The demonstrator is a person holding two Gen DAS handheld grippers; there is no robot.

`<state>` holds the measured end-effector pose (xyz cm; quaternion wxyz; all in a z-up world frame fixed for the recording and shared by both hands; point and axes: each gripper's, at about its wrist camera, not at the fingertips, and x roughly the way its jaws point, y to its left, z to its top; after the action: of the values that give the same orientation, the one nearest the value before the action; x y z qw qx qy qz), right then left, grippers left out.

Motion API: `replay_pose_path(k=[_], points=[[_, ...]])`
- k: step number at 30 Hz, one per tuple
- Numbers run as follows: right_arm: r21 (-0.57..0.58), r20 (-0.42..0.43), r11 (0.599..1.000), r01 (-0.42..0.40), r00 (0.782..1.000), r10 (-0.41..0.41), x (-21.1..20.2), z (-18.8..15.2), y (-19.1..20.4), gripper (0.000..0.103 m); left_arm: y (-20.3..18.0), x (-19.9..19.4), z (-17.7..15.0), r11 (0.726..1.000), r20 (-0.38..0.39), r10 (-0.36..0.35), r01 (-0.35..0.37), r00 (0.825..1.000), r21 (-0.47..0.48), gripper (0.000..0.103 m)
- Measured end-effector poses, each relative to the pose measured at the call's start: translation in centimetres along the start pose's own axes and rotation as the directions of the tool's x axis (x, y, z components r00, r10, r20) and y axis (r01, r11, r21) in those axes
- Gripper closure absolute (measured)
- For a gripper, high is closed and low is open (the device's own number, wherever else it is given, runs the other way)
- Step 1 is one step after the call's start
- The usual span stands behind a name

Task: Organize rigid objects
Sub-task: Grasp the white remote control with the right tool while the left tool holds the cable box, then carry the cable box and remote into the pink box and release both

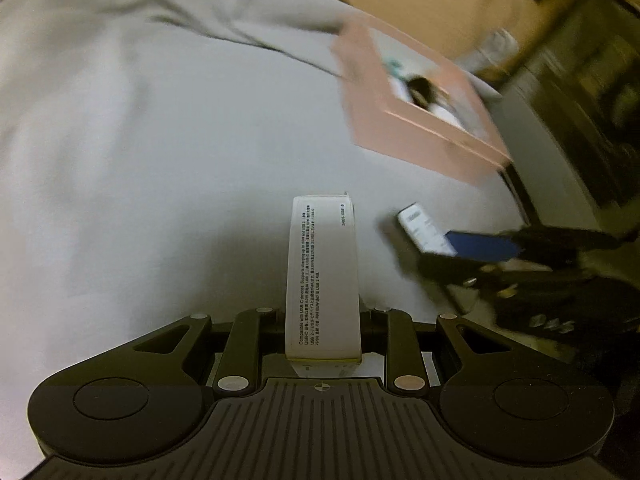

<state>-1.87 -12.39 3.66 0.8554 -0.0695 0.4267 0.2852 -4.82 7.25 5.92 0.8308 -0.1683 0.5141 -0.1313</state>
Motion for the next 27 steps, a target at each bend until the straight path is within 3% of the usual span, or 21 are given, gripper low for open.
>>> replay_pose_path(k=[5,8,13,15,18,23,27], points=[[0.077,0.073,0.989,0.125,0.989,-0.130,-5.1,-1.6,-3.0,0.065,-4.0,0.8,3.4,0.988,0.015,-0.112,0.109,0.994,0.113,0.076],[0.126,0.112,0.976,0.175,0.975,-0.189,-7.4,-2.5,-4.5,0.065,-6.6,0.7,7.7,0.971,0.067,-0.157,0.142,0.985,0.191,0.076],[0.190,0.170,0.954,0.234,0.949,-0.266,-9.8,-3.6,-5.6,0.065,-11.1,1.6,15.8,0.948,0.193,-0.167,0.104,0.967,0.300,0.075],[0.225,0.175,0.941,0.251,0.940,-0.293,-10.3,-4.2,-6.0,0.065,-12.3,3.3,18.9,0.944,0.206,-0.167,0.097,0.964,0.314,0.075],[0.268,0.160,0.922,0.280,0.931,-0.329,-10.7,-5.2,-6.9,0.065,-12.9,5.7,21.8,0.962,0.253,-0.099,0.028,0.963,0.270,0.074],[0.313,0.119,0.895,0.318,0.922,-0.369,-11.1,-7.1,-7.9,0.065,-11.7,6.5,22.3,0.984,0.382,-0.065,-0.005,0.922,0.177,0.074],[0.315,0.097,0.896,0.312,0.929,-0.357,-10.6,-7.5,-8.6,0.065,-10.6,5.9,20.7,0.988,0.351,-0.025,-0.031,0.936,0.152,0.074]])
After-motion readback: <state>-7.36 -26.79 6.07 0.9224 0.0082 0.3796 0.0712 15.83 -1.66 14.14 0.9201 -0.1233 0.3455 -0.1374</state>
